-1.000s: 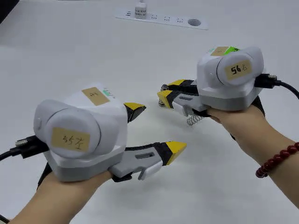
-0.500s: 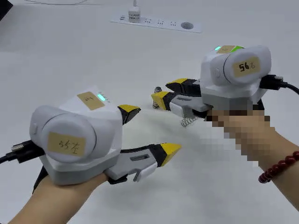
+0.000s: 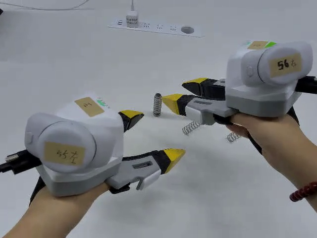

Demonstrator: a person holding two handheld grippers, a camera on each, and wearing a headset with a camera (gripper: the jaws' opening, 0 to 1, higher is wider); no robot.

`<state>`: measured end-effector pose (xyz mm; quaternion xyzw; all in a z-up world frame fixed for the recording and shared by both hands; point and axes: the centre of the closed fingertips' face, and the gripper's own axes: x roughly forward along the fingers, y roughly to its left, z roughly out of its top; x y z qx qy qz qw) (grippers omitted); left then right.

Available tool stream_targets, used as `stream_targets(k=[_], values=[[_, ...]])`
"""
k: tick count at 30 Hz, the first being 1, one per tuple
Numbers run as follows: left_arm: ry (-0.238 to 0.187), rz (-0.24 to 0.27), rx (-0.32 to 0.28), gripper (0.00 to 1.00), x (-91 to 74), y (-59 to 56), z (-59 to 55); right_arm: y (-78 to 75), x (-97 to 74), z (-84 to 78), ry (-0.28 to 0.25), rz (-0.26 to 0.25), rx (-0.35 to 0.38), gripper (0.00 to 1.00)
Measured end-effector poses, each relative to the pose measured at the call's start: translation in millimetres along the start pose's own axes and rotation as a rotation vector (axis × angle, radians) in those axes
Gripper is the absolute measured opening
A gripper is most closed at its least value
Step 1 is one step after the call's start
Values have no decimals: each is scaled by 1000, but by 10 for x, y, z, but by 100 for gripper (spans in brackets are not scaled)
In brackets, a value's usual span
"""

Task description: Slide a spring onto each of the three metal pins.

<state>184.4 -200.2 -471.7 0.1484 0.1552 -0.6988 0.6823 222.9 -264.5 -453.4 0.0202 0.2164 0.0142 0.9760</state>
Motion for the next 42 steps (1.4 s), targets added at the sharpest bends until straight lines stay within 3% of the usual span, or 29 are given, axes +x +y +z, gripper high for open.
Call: stream_targets(k=[10,30,42], values=[[16,-11,29,53,101,-22,17,-86,-251,11,-17,-32,11,36],[71,-39,90,40,490,-49,-26,-300,-729,-202,-31,-101,62,39],[112,-62,40,32,727,-8,-119,-401,-930,-357,-36,-145,98,41]])
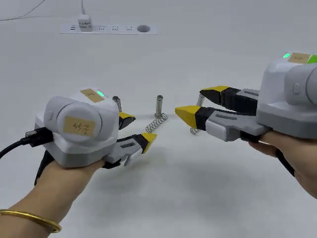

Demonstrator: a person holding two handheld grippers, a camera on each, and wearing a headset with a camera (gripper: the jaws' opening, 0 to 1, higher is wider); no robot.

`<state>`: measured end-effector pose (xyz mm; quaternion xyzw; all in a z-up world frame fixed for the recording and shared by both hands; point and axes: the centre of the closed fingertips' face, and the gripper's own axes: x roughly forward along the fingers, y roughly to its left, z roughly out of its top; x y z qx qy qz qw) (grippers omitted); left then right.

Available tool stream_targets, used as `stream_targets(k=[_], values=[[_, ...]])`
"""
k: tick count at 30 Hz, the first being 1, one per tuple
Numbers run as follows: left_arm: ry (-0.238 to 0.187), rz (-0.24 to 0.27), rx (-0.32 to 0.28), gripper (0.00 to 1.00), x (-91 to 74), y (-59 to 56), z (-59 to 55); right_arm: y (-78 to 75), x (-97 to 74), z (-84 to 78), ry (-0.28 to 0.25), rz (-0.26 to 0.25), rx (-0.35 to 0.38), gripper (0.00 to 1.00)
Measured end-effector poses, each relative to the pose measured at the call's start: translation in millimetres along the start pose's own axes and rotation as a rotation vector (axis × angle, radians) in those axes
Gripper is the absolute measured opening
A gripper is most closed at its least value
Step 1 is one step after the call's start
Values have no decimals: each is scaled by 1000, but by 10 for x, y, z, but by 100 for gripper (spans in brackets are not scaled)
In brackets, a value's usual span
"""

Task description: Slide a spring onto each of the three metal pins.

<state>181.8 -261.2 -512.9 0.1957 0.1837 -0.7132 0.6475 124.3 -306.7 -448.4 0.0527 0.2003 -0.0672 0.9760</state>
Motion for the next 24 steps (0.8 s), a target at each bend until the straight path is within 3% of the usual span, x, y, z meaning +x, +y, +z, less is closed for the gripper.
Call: stream_targets(k=[7,24], values=[[16,-19,0,28,131,-6,5,-71,-90,-81,7,-11,11,45],[90,-25,17,21,274,-34,-131,-162,-214,-198,25,-35,30,51]])
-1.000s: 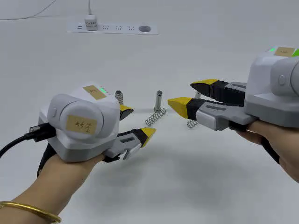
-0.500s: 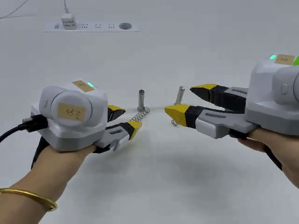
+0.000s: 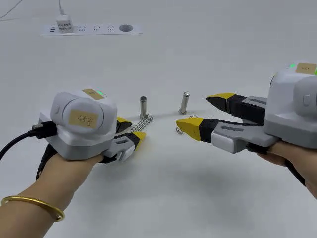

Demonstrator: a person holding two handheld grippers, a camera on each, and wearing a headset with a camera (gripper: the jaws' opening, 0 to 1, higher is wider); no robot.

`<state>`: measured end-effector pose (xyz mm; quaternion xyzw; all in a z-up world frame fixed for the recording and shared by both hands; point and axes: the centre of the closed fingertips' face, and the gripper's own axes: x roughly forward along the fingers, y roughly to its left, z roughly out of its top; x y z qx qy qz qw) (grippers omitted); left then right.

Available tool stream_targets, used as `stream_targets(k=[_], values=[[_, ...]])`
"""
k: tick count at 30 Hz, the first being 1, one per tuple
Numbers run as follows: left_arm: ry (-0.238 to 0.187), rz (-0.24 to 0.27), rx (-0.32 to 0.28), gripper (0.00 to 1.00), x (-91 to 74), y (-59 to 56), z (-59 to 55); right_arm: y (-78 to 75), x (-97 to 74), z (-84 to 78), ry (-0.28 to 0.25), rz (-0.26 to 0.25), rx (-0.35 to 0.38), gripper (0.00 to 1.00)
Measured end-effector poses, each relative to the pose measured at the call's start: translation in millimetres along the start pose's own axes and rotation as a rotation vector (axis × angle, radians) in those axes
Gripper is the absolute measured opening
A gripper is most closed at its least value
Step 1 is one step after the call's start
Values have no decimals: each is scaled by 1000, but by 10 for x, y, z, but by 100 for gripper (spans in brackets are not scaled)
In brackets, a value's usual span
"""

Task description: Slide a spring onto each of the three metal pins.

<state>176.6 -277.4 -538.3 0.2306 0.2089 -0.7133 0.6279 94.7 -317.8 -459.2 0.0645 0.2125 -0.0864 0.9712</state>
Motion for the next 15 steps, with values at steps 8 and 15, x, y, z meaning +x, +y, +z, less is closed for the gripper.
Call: stream_targets(k=[8,15], values=[[15,-9,10,15,20,-7,-8,-51,-62,-36,14,-33,5,51],[33,-17,49,11,17,-25,-6,-50,-73,-36,17,-41,9,51]])
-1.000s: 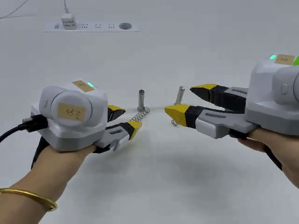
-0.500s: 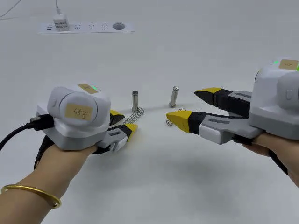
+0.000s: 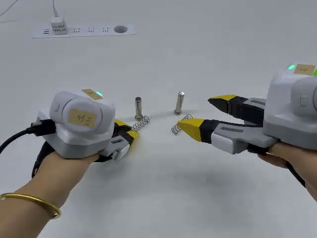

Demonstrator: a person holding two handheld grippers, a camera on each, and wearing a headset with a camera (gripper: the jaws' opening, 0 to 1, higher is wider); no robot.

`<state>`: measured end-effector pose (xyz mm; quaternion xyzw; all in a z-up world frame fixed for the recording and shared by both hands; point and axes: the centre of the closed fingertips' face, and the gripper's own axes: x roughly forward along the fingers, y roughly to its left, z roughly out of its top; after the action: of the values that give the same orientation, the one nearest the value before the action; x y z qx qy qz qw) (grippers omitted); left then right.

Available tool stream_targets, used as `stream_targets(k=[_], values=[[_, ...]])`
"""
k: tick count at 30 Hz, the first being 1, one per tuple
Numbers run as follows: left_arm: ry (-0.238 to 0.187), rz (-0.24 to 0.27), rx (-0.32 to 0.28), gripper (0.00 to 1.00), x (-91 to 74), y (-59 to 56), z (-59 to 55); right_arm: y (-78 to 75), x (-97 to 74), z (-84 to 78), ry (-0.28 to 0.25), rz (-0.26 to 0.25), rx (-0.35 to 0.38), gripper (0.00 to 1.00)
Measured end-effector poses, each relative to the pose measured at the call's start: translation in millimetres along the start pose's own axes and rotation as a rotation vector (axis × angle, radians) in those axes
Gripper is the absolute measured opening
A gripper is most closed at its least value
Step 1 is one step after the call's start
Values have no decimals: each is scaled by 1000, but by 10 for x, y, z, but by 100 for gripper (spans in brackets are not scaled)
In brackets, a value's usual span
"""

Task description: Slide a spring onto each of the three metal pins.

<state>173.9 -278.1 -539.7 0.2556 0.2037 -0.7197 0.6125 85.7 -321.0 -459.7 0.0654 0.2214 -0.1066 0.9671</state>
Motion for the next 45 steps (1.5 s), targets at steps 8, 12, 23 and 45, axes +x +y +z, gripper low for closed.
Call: stream_targets(k=[8,12,23,45], values=[[9,-2,25,10,-24,1,-5,0,-5,12,7,-4,3,51],[-29,5,22,10,-105,-14,95,3,-29,69,-8,2,11,50],[-153,3,-64,10,-400,-91,318,112,-26,274,-71,43,68,47],[-343,-69,-165,10,-791,-324,481,560,171,439,-80,225,175,38]])
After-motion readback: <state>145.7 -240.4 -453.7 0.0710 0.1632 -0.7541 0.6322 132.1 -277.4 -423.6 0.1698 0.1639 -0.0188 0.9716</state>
